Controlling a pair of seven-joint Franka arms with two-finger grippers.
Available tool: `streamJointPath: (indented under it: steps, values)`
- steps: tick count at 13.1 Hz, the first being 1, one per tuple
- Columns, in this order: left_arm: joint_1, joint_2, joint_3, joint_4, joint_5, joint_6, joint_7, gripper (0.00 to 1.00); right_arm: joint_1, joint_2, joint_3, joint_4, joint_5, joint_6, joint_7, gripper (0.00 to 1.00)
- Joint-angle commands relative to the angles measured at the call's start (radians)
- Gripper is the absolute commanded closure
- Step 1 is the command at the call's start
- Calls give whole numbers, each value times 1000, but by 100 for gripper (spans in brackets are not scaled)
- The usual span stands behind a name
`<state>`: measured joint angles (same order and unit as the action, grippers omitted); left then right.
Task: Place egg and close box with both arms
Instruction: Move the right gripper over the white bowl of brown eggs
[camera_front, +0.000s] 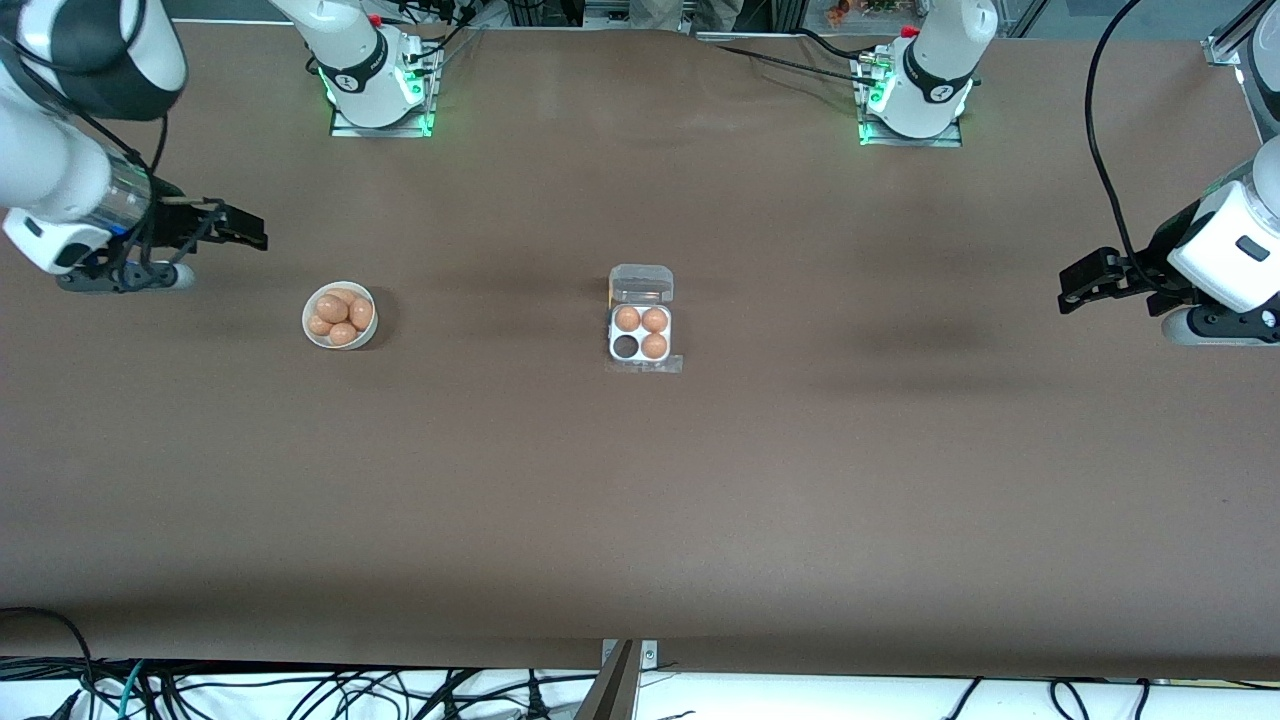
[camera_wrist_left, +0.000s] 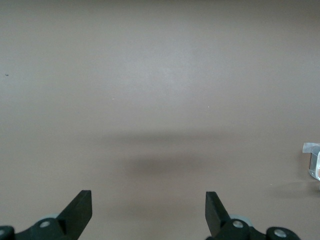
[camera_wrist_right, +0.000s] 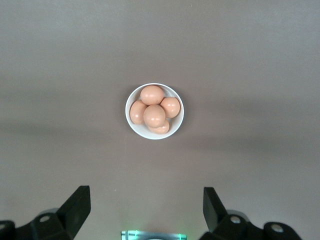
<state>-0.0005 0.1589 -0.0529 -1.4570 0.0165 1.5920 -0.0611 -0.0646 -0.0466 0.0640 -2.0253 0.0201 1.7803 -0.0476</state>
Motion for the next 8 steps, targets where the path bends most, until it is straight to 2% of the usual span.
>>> streamJointPath:
  steps: [1,8]
  values:
    - [4,18,2,37,-21,-15,15,0,-11,-18,10,-128,-6,147,-17,0]
    - [4,18,2,37,-21,-15,14,0,-9,137,11,-262,-6,465,-17,0]
